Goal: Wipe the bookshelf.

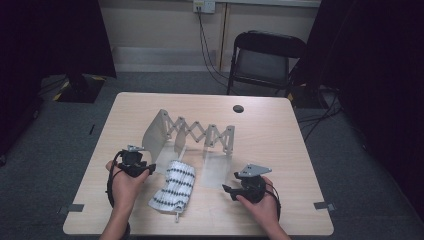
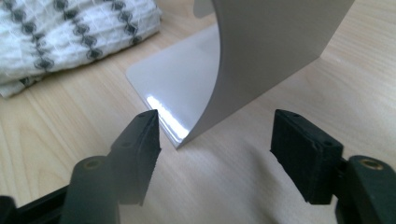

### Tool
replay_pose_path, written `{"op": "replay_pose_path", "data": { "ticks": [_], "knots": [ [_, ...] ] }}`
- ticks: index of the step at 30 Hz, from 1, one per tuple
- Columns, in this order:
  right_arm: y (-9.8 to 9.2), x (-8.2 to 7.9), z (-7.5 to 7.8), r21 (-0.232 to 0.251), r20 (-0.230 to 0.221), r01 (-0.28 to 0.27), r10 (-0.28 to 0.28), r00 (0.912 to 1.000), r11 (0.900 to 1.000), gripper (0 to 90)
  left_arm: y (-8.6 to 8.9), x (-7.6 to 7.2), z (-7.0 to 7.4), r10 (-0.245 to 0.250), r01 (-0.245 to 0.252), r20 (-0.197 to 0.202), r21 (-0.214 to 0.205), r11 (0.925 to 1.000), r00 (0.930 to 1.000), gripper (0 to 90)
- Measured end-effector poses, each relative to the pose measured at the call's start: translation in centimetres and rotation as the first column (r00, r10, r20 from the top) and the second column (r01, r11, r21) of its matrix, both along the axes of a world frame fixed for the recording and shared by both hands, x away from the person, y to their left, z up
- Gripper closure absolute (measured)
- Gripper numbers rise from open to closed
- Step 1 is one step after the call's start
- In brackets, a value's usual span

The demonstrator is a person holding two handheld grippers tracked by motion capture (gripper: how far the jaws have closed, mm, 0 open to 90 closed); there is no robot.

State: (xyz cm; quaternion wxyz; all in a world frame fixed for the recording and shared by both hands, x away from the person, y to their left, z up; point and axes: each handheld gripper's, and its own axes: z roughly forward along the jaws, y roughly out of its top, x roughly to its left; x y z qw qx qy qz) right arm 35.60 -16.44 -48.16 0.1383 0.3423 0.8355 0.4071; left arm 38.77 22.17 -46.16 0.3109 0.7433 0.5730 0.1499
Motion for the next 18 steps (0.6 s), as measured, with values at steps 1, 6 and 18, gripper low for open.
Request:
{"op": "replay_pose_path", "data": {
  "ticks": [1,6,18],
  "knots": [
    [0.0,0.1,0.2,0.003,0.001,0.001,-0.001,1.0,1.0,35.2,0.0,-0.1,0.3,-0.002,0.002,0.006,0.004,1.0,1.0,58.5],
    [-0.1,0.2,0.6,0.004,-0.007,0.006,-0.006,1.0,1.0,37.1,0.0,-0.3,1.3,-0.008,0.008,0.017,0.005,1.0,0.9998,59.0],
    [-0.1,0.8,2.3,-0.03,-0.012,-0.001,0.0,0.9999,0.9996,42.1,-0.8,0.6,4.5,-0.008,0.007,0.045,0.014,0.9999,0.9989,65.9]
  ]
}}
